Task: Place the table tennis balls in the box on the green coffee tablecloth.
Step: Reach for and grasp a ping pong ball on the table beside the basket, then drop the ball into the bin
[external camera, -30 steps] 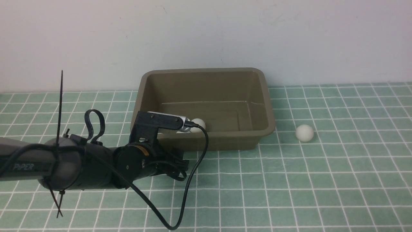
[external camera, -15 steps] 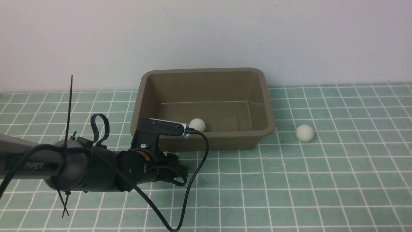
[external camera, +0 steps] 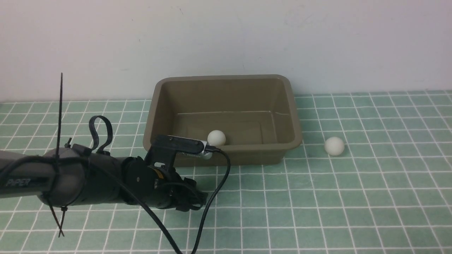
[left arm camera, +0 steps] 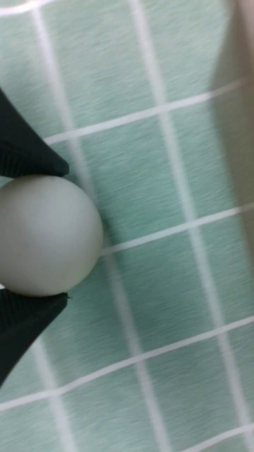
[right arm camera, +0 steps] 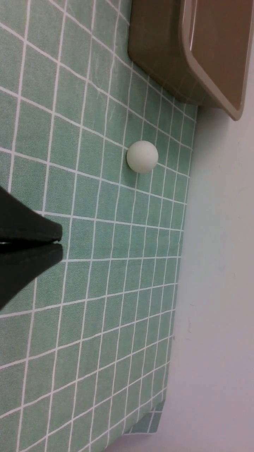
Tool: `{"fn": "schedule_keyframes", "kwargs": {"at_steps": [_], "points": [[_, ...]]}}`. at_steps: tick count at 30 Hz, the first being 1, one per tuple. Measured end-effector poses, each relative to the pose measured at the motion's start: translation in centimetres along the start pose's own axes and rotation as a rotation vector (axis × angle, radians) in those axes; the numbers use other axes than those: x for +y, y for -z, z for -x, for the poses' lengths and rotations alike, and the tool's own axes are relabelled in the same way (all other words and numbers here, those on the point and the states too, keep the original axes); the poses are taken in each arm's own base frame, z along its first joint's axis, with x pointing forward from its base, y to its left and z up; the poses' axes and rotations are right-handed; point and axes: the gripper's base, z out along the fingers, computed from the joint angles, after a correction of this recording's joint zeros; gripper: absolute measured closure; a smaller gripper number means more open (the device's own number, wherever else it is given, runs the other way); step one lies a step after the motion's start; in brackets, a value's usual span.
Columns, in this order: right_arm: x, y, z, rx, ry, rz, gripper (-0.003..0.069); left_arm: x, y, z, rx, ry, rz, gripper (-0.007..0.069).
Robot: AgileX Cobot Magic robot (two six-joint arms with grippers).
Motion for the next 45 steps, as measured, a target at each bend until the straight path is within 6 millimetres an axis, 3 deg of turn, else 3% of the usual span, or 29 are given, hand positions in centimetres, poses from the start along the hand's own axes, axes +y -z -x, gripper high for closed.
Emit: {"fn": "schedule_keyframes", "kwargs": {"at_steps": [13, 19, 25, 30, 33, 38, 45], "points": [[0.0, 0.0, 0.0, 0.0, 0.0, 0.0, 0.0669, -0.8, 3.3, -0.4, 0.121, -0.025, -0.062, 0.0272], [0.0, 0.0, 0.0, 0.0, 0.0, 0.0, 0.0669, -1.5, 7.5, -0.2, 0.131, -0.063, -0.116, 0.0272], [0.0, 0.0, 0.0, 0.0, 0.0, 0.0, 0.0669, -1.8, 10.1, 0.3, 0.086, -0.076, -0.141, 0.0272], [0.0, 0.0, 0.0, 0.0, 0.0, 0.0, 0.0669, -2.4, 11.7, 2.8, -0.039, -0.117, -0.155, 0.0272], [0.0, 0.0, 0.0, 0.0, 0.0, 0.0, 0.0669, -2.9, 12.4, 5.7, -0.172, -0.137, -0.153, 0.0272], [0.0, 0.0, 0.0, 0.0, 0.0, 0.0, 0.0669, -3.2, 10.9, 9.2, -0.274, -0.141, -0.135, 0.0272], [0.0, 0.0, 0.0, 0.0, 0.0, 0.0, 0.0669, -1.9, 5.7, 12.6, -0.241, -0.121, -0.092, 0.0272]]}}
